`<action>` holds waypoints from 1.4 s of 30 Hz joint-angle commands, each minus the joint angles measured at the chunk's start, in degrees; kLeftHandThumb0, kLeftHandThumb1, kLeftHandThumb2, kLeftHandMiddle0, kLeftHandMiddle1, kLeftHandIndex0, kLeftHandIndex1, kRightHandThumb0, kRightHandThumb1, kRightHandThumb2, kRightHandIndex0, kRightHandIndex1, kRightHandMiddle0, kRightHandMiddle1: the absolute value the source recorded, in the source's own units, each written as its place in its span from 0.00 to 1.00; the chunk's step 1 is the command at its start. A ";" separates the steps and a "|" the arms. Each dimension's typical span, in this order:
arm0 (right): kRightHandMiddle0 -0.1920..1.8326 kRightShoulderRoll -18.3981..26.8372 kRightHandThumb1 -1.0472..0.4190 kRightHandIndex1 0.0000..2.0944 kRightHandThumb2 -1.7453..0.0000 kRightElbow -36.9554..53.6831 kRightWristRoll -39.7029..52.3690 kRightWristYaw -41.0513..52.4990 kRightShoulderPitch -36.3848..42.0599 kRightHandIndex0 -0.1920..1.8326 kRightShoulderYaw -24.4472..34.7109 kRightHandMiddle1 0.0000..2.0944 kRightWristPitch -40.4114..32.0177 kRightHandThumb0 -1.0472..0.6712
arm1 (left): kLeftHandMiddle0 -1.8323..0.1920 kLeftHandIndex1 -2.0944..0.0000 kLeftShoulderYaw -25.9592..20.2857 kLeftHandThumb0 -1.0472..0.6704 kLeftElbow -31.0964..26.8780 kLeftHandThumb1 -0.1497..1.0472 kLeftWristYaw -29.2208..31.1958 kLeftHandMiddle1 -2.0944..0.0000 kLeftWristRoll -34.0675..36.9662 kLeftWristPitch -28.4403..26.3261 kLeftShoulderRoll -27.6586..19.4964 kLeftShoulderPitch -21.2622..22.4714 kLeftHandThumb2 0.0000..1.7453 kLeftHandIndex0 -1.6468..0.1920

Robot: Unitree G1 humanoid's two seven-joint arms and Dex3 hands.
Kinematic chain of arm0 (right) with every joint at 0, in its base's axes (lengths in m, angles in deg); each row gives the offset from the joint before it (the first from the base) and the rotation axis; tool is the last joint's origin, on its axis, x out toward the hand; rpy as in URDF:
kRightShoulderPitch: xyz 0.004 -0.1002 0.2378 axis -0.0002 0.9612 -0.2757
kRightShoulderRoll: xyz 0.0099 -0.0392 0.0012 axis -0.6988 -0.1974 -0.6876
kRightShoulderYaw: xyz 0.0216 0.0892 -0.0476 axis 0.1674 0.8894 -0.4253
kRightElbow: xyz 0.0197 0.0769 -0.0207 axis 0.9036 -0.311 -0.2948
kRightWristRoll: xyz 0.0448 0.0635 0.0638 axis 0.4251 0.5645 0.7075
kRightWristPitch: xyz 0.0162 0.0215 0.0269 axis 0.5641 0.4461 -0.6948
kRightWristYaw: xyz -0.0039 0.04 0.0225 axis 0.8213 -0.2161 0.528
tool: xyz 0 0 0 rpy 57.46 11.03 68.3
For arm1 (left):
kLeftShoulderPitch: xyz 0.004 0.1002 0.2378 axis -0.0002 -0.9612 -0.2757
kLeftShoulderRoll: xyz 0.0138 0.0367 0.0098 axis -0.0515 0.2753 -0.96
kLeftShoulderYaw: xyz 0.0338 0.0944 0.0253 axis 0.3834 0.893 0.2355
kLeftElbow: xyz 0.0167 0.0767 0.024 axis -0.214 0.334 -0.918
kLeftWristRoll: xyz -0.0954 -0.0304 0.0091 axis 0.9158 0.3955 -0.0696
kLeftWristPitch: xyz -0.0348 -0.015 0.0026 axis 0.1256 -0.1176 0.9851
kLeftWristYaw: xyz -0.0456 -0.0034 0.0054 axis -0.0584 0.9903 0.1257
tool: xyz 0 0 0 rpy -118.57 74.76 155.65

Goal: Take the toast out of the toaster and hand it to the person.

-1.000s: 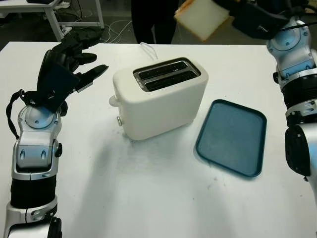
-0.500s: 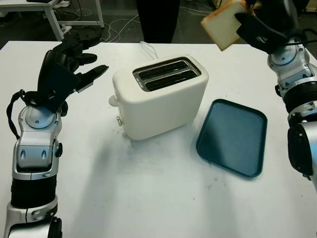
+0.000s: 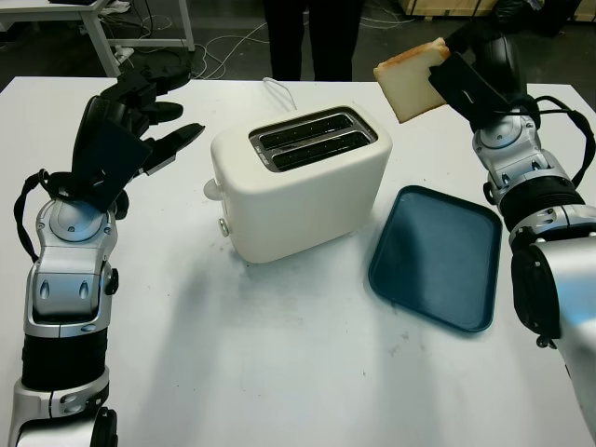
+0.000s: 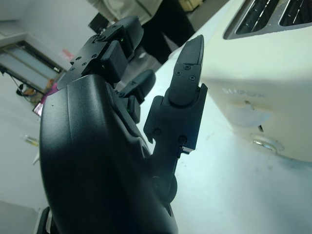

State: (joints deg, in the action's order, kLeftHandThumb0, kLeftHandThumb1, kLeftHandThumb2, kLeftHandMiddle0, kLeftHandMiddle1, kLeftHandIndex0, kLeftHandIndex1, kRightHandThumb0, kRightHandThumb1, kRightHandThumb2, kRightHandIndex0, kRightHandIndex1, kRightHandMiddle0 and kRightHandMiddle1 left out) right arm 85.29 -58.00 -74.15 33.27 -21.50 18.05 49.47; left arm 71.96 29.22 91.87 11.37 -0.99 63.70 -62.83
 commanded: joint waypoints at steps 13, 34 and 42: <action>0.33 -0.80 0.09 0.80 0.78 -1.22 1.64 0.07 2.27 0.40 1.93 0.78 0.79 0.58 | 0.79 0.83 0.05 0.40 0.06 0.89 -0.06 0.61 0.23 0.86 0.08 -0.37 0.00 0.66; 0.35 -0.63 0.09 0.81 0.78 -1.23 1.24 0.25 2.00 0.42 1.78 0.81 0.45 0.58 | 0.78 0.82 0.03 0.40 0.54 0.88 0.09 0.60 0.30 1.05 -0.12 0.23 0.00 0.66; 0.36 -0.64 0.09 0.82 0.78 -1.25 0.95 -0.22 2.26 0.38 1.52 0.74 1.27 0.59 | 0.79 0.82 0.20 0.40 0.22 0.88 0.23 0.59 0.40 0.53 -0.07 0.35 0.00 0.66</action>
State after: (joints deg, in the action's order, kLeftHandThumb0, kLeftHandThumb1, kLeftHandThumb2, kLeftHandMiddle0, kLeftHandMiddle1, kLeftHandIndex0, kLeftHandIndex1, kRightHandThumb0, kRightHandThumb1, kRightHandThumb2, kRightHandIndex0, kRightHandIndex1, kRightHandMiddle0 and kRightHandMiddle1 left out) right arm 84.68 -59.00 -73.65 33.34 -19.57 19.46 49.58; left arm 71.97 29.68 91.90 11.44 -0.60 63.70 -62.82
